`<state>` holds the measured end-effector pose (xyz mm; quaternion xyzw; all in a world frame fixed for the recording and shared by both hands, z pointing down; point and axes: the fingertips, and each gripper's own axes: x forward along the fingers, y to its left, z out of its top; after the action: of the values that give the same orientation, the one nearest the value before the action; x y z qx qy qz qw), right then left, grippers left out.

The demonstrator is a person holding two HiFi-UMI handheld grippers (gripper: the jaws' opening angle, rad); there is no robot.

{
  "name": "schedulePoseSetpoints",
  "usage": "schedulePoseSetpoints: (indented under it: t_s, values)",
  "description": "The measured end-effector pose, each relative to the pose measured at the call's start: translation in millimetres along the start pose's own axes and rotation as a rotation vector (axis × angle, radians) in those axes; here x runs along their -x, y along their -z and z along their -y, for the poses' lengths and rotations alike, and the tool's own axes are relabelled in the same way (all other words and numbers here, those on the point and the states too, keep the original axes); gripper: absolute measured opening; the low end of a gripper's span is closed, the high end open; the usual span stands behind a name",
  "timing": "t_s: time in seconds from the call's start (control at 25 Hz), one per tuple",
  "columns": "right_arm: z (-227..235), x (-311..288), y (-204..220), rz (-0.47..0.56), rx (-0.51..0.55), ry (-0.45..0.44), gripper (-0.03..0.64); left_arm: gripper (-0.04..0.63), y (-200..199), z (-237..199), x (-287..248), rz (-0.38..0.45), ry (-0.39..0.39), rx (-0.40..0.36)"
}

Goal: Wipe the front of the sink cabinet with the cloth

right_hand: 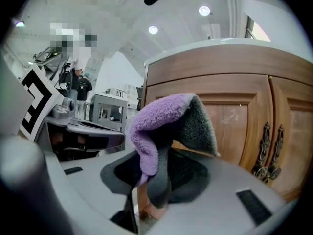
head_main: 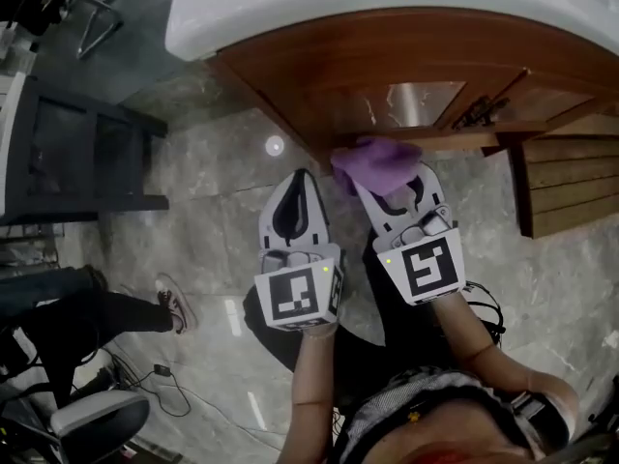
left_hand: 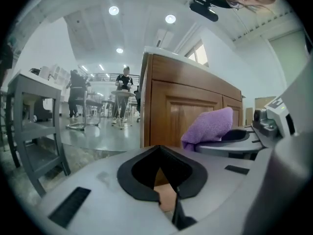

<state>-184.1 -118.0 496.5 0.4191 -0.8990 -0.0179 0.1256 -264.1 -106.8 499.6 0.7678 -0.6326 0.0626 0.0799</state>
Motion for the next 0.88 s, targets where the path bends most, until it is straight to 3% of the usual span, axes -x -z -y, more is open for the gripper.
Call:
schedulePoseSetpoints:
  t_s: [0.32, 0.44, 0.6, 0.76, 0.88]
  values:
    - [4.9, 1.7, -45.0, 0.048, -0.004, 0.008, 0.183, 0.0, -59.4, -9.1, -1.9, 0.076, -0.029, -0.065]
    - [3.6, -0.5, -53.7, 0.034, 0.0, 0.014, 0.183, 0.0, -65.3, -13.1, -6.1, 0.093, -0.022, -0.048]
    - [0.7, -6.4, -62.9, 0.046, 0.037, 0.023, 0.183, 0.0, -56.5, -15.3, -6.7, 0.079, -0.013, -0.079]
    - [2.7, -14.7, -68.4, 0.053, 0.038, 0.048, 0.183, 0.0, -44.5, -17.3, -7.8, 0.05, 0.032, 0.006]
    - [3.2, -19.0, -79.9, 0.071, 0.045, 0.071, 0.183, 0.0, -53.0, -15.7, -6.3, 0.082, 0.069, 0.029]
